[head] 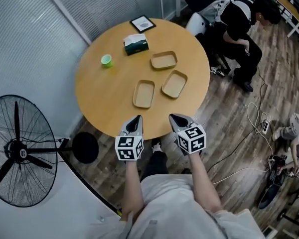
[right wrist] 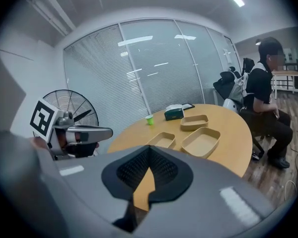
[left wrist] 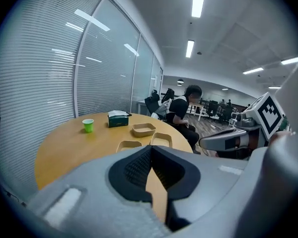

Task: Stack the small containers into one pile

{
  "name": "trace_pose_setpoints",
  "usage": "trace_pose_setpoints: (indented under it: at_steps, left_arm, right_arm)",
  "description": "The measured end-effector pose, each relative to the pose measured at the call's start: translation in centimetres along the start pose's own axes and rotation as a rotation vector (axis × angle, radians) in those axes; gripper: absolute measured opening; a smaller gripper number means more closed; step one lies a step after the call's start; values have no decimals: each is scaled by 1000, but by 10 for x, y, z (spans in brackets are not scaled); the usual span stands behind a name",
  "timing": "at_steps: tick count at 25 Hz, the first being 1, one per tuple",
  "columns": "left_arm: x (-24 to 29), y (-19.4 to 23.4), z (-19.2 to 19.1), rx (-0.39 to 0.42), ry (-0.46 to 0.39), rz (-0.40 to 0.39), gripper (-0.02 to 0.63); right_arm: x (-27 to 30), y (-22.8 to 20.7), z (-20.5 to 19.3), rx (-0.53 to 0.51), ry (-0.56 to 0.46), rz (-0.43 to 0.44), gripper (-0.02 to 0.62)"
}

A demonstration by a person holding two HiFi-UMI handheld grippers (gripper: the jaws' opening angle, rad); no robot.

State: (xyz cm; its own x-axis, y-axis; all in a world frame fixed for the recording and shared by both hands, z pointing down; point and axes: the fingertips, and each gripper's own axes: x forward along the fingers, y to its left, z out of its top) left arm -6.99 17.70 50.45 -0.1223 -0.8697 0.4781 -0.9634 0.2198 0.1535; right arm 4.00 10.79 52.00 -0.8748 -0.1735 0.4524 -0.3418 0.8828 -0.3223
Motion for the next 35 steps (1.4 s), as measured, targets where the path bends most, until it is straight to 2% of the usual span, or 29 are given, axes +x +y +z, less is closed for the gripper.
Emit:
trace_pose_setpoints:
  at_steps: [10,19,28,35]
  left_arm:
    - [56,73,5,-26,61,-62,2]
    - [91,112,-5,-30,121,-122,2]
    - [118,121,-21,-52,172,-134,2]
    - [141,131,-28,-56,207,-120,3]
  right_arm:
    - [80,-14,13,71,47,-81,0]
    - [120,-26,8,162,33,-181,0]
    - [136,-34,-6,206,59,-199,0]
    - [160,-48,-9,223,95,-175,23]
